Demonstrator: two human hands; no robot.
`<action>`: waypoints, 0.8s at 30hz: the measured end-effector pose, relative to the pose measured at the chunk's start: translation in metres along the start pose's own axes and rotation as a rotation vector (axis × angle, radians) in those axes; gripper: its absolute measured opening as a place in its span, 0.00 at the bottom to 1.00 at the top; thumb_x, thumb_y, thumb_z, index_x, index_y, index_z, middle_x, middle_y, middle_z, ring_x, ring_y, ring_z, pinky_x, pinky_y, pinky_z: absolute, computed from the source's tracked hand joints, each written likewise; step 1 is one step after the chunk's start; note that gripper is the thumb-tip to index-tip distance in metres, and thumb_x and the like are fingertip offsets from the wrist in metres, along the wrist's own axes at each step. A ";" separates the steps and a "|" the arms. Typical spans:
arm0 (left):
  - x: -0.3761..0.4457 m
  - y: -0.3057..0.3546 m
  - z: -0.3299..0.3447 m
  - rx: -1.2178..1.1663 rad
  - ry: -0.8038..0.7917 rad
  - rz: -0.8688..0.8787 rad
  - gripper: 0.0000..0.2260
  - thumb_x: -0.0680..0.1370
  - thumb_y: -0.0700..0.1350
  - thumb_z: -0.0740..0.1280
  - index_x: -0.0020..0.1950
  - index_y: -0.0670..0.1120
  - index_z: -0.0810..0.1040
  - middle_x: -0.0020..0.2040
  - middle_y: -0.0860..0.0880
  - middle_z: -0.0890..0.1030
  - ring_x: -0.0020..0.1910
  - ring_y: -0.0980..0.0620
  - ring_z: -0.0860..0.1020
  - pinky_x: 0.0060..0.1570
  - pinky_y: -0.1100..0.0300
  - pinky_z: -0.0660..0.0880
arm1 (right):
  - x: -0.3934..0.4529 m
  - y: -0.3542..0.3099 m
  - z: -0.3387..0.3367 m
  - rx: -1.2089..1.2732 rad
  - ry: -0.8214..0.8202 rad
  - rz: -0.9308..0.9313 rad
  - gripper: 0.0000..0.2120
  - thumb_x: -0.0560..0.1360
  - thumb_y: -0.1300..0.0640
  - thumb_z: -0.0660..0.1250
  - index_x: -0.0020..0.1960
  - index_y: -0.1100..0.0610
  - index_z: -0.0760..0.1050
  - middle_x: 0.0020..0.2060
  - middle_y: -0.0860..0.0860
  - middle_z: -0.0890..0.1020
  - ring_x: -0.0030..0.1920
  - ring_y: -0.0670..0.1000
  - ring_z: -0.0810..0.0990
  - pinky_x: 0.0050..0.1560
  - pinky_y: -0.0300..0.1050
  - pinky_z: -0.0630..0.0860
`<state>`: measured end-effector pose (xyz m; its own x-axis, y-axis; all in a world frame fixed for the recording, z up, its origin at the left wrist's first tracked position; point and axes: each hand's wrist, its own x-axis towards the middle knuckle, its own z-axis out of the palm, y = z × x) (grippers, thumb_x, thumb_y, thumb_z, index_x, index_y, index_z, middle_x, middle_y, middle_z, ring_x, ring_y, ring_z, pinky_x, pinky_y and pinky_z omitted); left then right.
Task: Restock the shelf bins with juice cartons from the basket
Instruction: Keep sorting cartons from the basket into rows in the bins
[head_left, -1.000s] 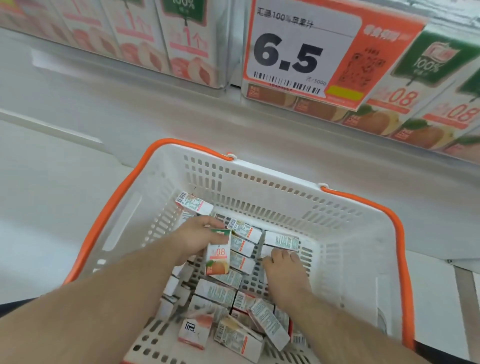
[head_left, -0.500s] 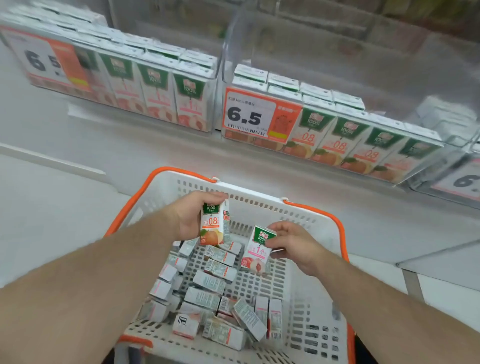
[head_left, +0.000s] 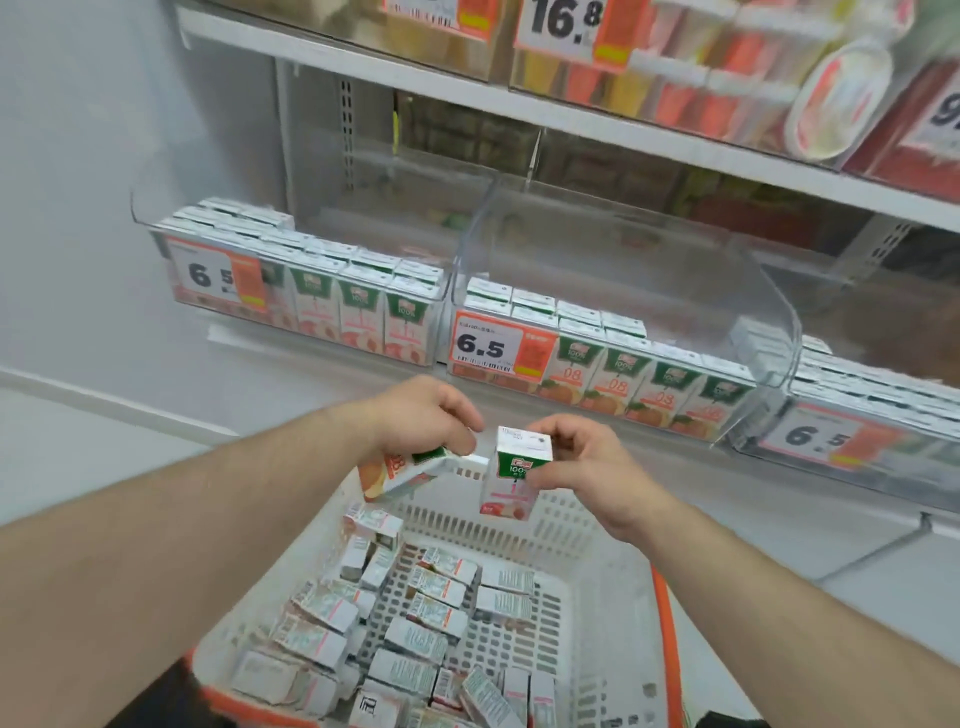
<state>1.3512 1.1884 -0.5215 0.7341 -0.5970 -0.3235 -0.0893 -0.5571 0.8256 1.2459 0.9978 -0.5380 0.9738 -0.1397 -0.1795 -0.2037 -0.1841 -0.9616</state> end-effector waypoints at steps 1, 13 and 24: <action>-0.004 0.004 -0.005 0.057 -0.012 0.036 0.11 0.71 0.40 0.74 0.51 0.52 0.82 0.48 0.50 0.85 0.43 0.50 0.81 0.41 0.59 0.78 | -0.001 -0.008 0.002 -0.004 0.003 -0.039 0.19 0.63 0.77 0.73 0.46 0.57 0.79 0.40 0.54 0.83 0.42 0.53 0.80 0.44 0.46 0.78; -0.025 0.004 -0.040 0.092 0.101 0.357 0.17 0.72 0.44 0.76 0.58 0.60 0.81 0.53 0.61 0.83 0.53 0.65 0.78 0.58 0.64 0.72 | 0.006 -0.064 0.026 0.099 0.010 -0.334 0.26 0.59 0.67 0.72 0.56 0.55 0.77 0.49 0.50 0.83 0.50 0.47 0.82 0.48 0.40 0.77; -0.038 0.001 -0.097 -0.126 0.197 0.376 0.15 0.76 0.41 0.72 0.43 0.63 0.84 0.47 0.59 0.85 0.49 0.61 0.81 0.53 0.62 0.75 | 0.061 -0.124 0.074 -0.292 -0.028 -0.367 0.20 0.65 0.53 0.79 0.55 0.49 0.78 0.46 0.49 0.85 0.47 0.51 0.84 0.49 0.50 0.79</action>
<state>1.3887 1.2665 -0.4641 0.7819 -0.6162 0.0943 -0.3008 -0.2404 0.9229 1.3382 1.0836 -0.4450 0.9883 0.0116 0.1519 0.1386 -0.4833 -0.8644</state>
